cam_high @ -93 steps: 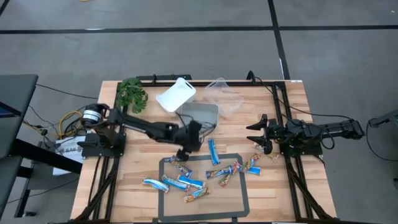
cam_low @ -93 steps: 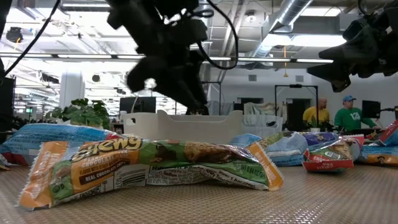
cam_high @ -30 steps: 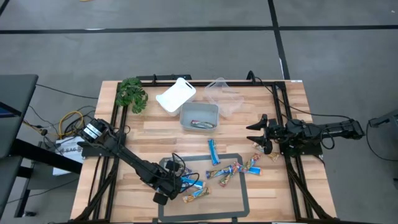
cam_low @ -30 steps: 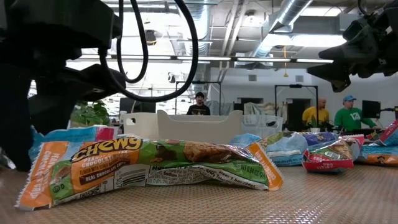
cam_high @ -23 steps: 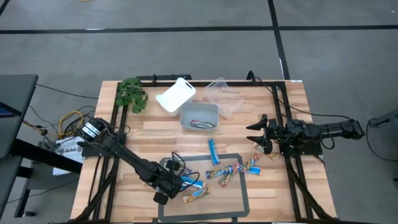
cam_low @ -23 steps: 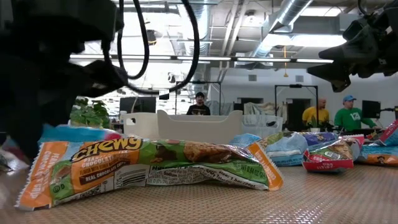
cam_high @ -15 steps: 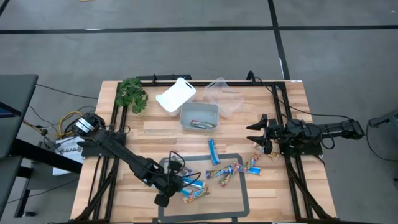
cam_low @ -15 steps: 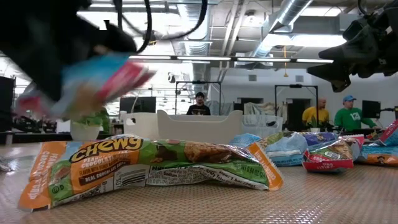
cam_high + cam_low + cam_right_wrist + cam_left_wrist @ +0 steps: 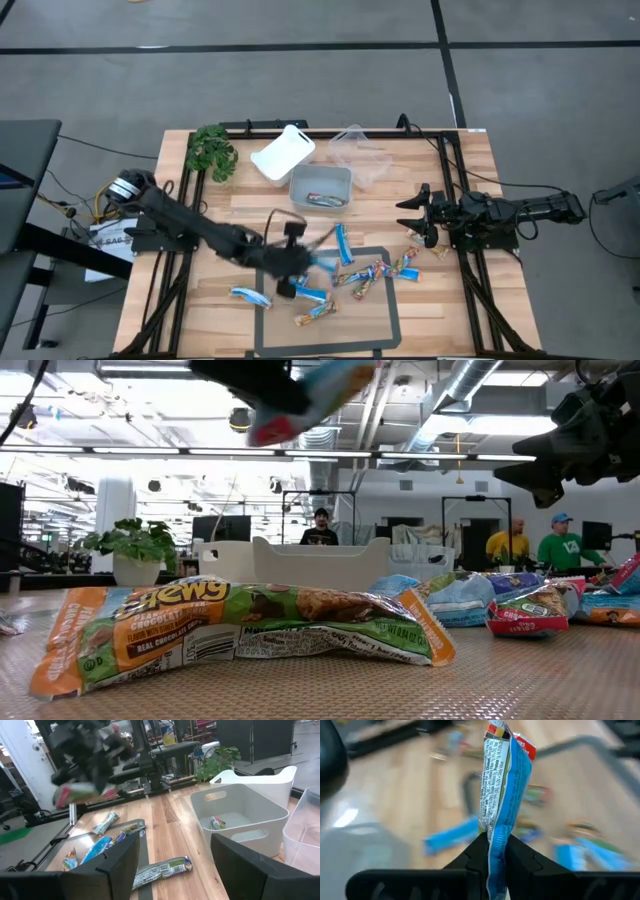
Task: Pick and place Granola Bars by type
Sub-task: Put the red granola bar into the gray bin
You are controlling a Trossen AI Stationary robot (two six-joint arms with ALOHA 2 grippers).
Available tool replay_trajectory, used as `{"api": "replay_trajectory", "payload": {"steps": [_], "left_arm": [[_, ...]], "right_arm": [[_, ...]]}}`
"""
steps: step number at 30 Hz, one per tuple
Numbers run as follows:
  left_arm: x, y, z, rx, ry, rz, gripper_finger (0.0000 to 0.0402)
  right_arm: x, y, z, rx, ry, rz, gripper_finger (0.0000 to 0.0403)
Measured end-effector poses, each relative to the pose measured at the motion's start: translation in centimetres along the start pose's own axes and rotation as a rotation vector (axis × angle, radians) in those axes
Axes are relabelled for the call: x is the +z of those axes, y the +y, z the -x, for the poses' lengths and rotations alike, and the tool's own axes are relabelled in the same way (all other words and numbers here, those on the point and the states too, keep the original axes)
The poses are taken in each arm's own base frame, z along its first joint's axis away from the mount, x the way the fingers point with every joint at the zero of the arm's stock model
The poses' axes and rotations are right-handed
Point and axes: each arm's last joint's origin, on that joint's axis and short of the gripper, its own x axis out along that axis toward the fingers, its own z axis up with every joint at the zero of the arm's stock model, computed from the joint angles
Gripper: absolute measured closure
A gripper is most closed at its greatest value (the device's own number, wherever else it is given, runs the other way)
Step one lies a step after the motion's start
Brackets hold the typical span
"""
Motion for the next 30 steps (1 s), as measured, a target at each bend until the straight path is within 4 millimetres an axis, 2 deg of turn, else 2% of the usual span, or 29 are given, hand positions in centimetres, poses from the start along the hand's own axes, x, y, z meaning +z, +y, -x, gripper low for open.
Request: {"api": "replay_trajectory", "payload": {"steps": [8, 14, 17, 23, 30], "left_arm": [[-0.5, 7.8, -1.8, 0.211, 0.044, -0.001, 0.0363], [-2.2, 13.7, -2.7, 0.337, 0.118, 0.051, 0.0363], [-3.3, 16.1, -3.0, 0.315, 0.150, 0.094, 0.0363], [-5.5, 18.3, -4.9, 0.159, 0.177, 0.154, 0.0363], [-7.4, 18.6, -7.6, 0.148, 0.231, 0.157, 0.0362]], "right_arm": [[0.0, 0.0, 0.0, 0.000, 0.000, 0.000, 0.0163], [0.0, 0.0, 0.0, 0.000, 0.000, 0.000, 0.0163], [0.0, 0.0, 0.0, 0.000, 0.000, 0.000, 0.0163], [0.0, 0.0, 0.0, 0.000, 0.000, 0.000, 0.0163], [0.0, 0.0, 0.0, -0.009, -0.005, 0.000, 0.0163]]}}
